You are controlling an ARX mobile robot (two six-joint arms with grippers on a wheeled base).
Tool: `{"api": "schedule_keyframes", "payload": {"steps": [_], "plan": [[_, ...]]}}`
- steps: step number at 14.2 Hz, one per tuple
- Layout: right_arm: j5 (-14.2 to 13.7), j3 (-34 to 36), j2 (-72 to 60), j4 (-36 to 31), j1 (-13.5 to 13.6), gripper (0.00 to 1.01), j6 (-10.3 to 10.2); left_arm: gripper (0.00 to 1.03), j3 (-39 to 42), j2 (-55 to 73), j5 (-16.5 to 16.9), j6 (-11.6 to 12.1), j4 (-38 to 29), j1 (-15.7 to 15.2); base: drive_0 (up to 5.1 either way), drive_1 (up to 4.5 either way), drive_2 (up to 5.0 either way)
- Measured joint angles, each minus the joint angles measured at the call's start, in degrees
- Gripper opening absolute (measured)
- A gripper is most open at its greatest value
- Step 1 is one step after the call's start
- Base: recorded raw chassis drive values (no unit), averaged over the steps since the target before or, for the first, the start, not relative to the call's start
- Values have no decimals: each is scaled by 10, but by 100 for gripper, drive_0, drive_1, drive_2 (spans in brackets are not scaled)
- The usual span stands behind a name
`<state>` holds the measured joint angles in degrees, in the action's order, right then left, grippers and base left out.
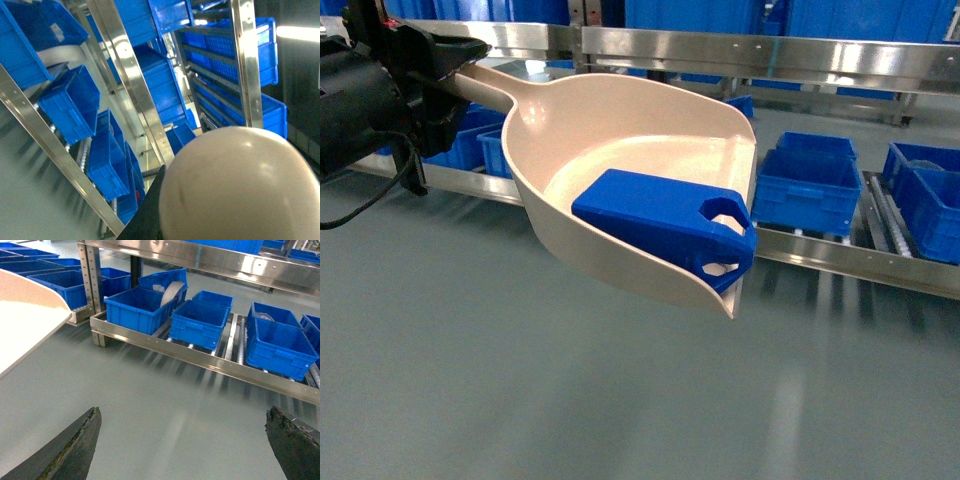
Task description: Place part in tray to right shelf
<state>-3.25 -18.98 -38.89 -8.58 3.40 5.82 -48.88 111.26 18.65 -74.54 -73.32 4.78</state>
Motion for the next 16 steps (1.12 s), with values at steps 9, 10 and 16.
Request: {"api": "schedule_keyframes", "payload": {"steps": [9,10,16], "plan": [[0,0,0,0,0,98,0,14,0,0,1,0,0,1,-142,-142,-142],[0,0,0,0,0,98,0,14,0,0,0,0,0,0,-142,-142,-142],[0,0,0,0,0,98,0,14,0,0,2,0,0,2,-145,-145,-145]]}}
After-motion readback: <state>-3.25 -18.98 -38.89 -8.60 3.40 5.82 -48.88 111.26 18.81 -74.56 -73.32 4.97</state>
